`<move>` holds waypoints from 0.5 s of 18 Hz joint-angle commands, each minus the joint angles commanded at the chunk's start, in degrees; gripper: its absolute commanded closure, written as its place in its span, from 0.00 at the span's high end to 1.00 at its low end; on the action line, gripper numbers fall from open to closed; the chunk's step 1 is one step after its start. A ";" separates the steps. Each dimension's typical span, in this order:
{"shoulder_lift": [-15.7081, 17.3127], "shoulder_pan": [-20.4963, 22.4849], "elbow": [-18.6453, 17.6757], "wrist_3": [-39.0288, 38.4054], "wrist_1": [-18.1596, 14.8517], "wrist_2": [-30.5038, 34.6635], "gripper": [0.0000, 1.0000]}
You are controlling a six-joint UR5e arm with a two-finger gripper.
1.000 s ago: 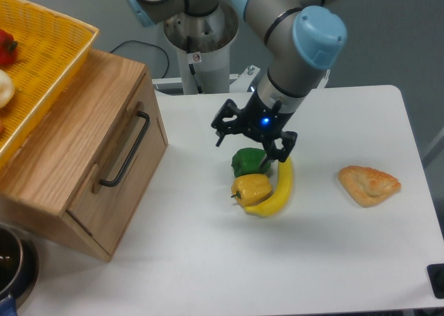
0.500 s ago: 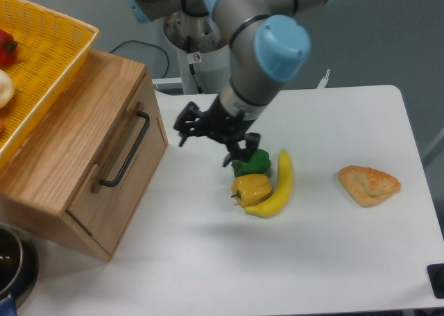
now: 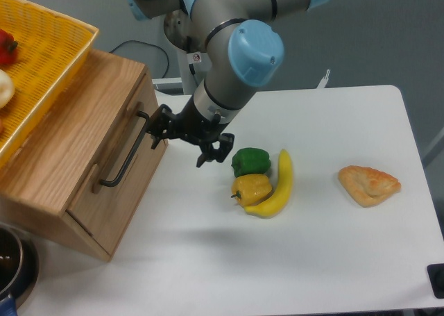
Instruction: Slide open the top drawer
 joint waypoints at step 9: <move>-0.18 -2.55 -0.70 -1.76 0.17 0.00 1.00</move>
